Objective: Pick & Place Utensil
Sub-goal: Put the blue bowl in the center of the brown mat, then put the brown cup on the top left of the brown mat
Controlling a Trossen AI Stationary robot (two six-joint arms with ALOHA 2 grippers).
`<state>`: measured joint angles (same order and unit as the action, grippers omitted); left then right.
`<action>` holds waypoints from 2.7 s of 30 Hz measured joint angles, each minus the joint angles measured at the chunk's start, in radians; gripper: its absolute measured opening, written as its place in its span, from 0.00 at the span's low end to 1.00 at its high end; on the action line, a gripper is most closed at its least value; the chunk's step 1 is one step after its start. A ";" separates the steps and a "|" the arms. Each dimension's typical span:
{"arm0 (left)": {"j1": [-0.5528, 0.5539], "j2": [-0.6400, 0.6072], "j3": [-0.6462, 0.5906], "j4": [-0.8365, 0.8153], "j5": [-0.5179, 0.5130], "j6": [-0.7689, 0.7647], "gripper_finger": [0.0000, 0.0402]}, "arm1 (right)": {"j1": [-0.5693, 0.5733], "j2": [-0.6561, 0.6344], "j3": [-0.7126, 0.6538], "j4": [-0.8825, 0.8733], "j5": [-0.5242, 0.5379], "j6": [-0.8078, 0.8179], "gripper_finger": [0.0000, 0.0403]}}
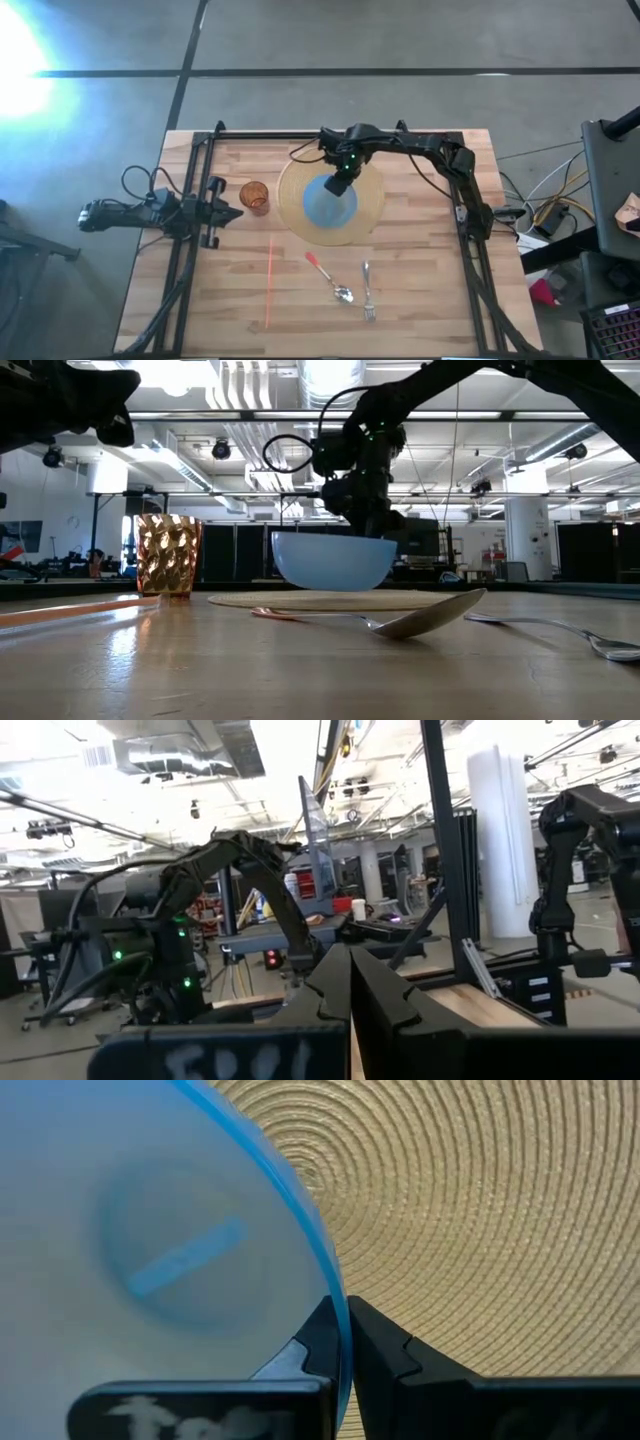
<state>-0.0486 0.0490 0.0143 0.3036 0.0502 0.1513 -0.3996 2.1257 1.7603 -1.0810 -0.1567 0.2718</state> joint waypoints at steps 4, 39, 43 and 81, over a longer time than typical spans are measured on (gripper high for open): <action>0.000 0.000 0.000 0.015 0.000 0.014 0.01 | 0.001 0.004 0.000 -0.005 0.001 0.001 0.03; 0.000 0.000 -0.001 0.036 0.000 0.005 0.01 | 0.000 0.003 -0.010 -0.021 0.078 -0.013 0.18; 0.000 0.000 -0.001 0.036 0.000 0.013 0.01 | 0.000 -0.004 -0.010 -0.021 0.078 -0.028 0.25; 0.001 0.098 -0.003 0.149 -0.024 -0.171 0.36 | 0.120 -0.694 -0.484 0.272 0.078 -0.194 0.32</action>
<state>-0.0479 0.1469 0.0113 0.4526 0.0265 -0.0197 -0.2800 1.4317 1.2764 -0.8087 -0.0786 0.0781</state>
